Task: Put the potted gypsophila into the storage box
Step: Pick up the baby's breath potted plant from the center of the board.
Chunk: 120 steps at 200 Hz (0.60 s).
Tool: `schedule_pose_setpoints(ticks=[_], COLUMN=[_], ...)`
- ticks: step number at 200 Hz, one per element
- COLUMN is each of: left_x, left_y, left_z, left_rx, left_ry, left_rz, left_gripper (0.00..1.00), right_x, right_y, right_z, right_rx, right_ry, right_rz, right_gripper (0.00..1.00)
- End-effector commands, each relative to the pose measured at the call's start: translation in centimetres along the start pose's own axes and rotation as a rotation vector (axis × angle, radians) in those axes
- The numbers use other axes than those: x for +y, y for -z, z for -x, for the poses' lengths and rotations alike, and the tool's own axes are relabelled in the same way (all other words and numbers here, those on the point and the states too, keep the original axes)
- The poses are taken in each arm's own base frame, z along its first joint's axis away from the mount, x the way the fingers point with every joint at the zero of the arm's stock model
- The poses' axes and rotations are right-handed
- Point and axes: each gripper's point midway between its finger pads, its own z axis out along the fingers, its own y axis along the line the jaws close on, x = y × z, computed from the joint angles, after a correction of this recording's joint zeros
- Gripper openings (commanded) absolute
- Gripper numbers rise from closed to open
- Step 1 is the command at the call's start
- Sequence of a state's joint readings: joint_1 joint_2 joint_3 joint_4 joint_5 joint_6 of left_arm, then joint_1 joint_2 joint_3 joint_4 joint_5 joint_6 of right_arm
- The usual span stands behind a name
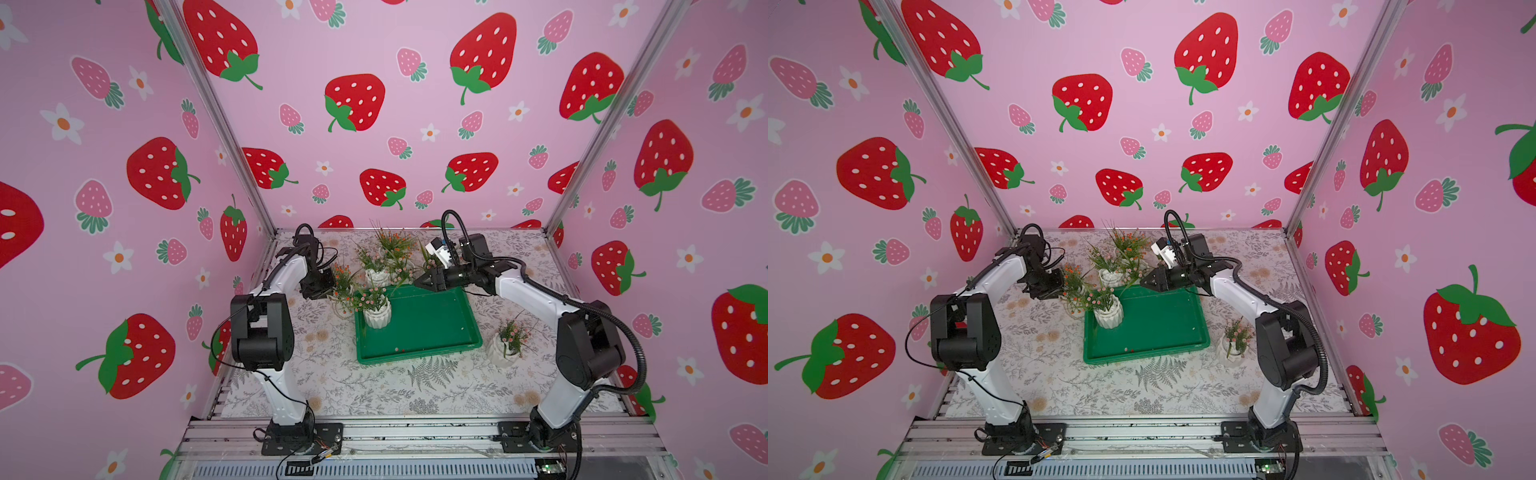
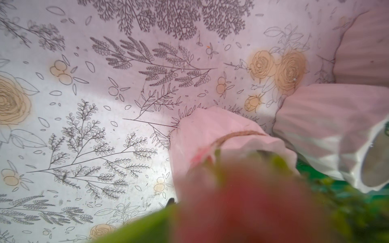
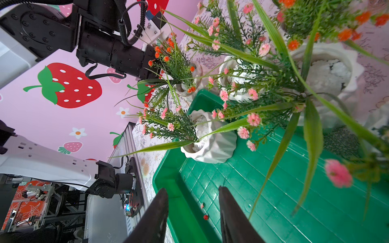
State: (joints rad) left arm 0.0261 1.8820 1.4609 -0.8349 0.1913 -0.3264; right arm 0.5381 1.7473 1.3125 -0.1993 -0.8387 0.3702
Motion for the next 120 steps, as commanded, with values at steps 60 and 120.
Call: schedule_pose_setpoints(ticks=[60,120], left_x=[0.1,-0.4], left_y=[-0.6,1.1], left_z=[-0.7,-0.4], left_rx=[0.038,-0.004], left_ry=[0.001,-0.014], left_rz=[0.02,0.002], left_gripper=[0.13,0.0], right_x=[0.3,0.5], right_y=[0.5,0.8], right_z=[0.0,0.1], right_rx=[-0.011,-0.016], right_ry=[0.022,0.03], right_rz=[0.004,-0.003], right_gripper=[0.41,0.41])
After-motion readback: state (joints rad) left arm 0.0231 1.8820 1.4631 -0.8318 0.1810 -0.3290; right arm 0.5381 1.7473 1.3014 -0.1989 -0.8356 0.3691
